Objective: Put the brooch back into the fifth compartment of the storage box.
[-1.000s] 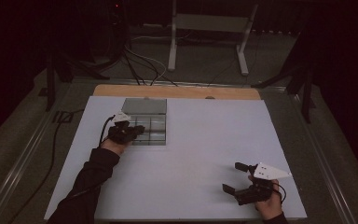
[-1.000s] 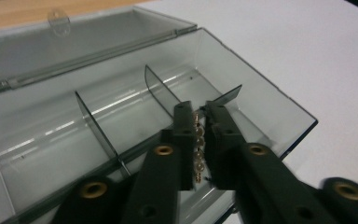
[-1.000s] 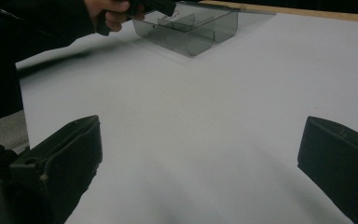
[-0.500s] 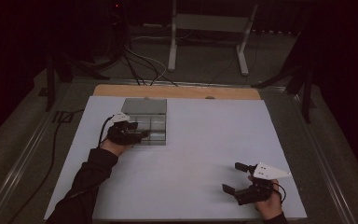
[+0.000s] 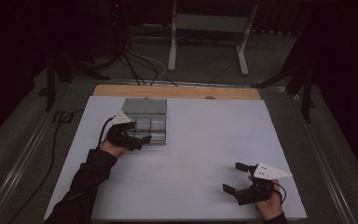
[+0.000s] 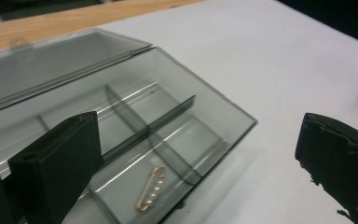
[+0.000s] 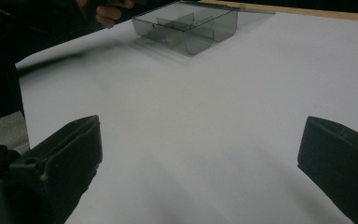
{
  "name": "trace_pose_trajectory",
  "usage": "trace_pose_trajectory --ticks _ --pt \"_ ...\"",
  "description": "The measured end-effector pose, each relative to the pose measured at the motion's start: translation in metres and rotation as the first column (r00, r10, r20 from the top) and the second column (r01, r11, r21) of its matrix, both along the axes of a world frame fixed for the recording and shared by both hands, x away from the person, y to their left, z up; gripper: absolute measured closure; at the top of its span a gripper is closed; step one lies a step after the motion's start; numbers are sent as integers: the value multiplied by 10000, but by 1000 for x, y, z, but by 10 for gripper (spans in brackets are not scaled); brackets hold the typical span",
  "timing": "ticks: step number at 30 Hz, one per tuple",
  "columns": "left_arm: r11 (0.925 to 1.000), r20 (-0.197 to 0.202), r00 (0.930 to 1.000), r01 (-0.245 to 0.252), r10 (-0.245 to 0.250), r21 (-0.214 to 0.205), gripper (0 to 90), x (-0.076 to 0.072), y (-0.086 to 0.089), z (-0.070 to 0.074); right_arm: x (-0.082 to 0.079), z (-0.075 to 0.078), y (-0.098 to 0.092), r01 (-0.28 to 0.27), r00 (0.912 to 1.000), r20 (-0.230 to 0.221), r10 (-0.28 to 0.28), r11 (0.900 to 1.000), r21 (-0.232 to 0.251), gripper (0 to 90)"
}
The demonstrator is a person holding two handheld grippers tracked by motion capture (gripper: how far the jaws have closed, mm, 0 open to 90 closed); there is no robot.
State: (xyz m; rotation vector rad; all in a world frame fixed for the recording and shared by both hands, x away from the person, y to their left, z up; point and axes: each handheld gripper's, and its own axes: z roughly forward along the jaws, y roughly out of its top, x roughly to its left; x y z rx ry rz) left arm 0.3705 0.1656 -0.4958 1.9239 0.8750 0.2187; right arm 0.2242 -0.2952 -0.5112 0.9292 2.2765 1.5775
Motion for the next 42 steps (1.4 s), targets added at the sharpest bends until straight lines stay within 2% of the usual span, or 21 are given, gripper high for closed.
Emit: trace_pose_trajectory --ticks 2,5,7,12,15,18,25,28,29,33,42 --pt "9999 195 9997 120 -123 118 10 -4 -1 2 0 0 0 -21 10000 7 21 10000 6 0" --pt "9997 276 9994 196 -200 149 10 -9 -3 5 0 1 0 -34 10000 21 34 10000 34 0" --pt "9997 536 9984 145 -155 204 10 -12 -4 7 0 1 0 -62 10000 42 62 10000 27 0" --pt "9995 656 9973 321 -323 32 10 -21 -3 10 -1 1 0 -36 10000 25 35 10000 69 0" --pt "9993 765 9963 375 -380 80 10 -28 -2 12 0 1 0 -13 10000 18 13 9999 119 0" --pt "9987 774 9957 505 -500 -53 10 -35 -1 13 0 1 0 -41 10000 22 41 10000 74 0" --pt "9956 580 9939 939 -936 -24 10 -51 3 7 0 1 0 -11 10000 9 11 9999 154 0" --pt "9958 507 9945 920 -920 22 10 -56 5 5 0 1 0 -26 10000 9 26 9999 125 0" --pt "9956 553 9941 925 -931 132 10 -62 6 3 -1 1 0 -30 10000 2 30 9999 132 0" --pt "9938 514 9925 1106 -1108 73 10 -72 10 0 0 1 1 -39 10000 5 39 9999 113 0" --pt "9935 670 9914 1131 -1121 -101 10 -92 24 -5 0 0 1 -18 10000 -45 18 9999 156 0"
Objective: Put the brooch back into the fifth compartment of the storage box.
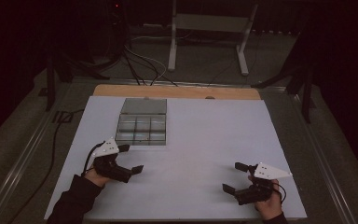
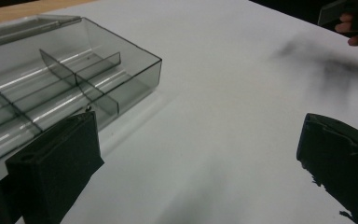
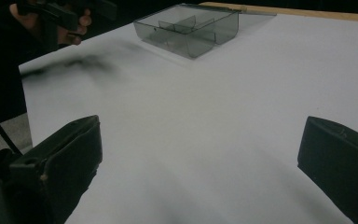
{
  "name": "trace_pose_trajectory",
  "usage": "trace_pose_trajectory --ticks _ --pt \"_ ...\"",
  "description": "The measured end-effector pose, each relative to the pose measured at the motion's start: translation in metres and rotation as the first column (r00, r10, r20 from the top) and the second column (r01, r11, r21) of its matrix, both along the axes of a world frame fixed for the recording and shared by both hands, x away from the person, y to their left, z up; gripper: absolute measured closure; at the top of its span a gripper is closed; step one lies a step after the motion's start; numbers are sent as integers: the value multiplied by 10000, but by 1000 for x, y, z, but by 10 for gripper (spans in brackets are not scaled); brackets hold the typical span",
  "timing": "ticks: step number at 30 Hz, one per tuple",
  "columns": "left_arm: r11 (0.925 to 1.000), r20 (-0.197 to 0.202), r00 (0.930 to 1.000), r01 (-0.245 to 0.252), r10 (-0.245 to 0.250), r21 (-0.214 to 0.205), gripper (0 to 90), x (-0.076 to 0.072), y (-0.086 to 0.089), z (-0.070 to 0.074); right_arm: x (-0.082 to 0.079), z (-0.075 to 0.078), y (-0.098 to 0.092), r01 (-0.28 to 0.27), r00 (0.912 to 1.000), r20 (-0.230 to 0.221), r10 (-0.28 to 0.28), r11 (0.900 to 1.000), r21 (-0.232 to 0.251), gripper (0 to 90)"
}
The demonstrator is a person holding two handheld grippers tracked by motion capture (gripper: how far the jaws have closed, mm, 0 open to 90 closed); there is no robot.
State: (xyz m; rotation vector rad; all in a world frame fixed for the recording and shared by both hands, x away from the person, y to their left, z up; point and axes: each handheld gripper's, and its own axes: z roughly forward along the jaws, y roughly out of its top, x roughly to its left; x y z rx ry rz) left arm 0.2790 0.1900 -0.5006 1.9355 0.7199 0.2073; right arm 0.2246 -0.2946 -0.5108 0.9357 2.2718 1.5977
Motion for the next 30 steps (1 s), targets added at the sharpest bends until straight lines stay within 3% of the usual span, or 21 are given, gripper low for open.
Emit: trace_pose_trajectory --ticks 24,30 --pt "9992 -66 9992 389 -389 39 11 -43 30 -21 -1 0 1 -27 10000 29 27 9999 -112 0" --pt "9986 -148 9985 534 -534 -8 10 -43 31 -23 -1 0 2 -110 9999 -38 110 9998 -147 0"
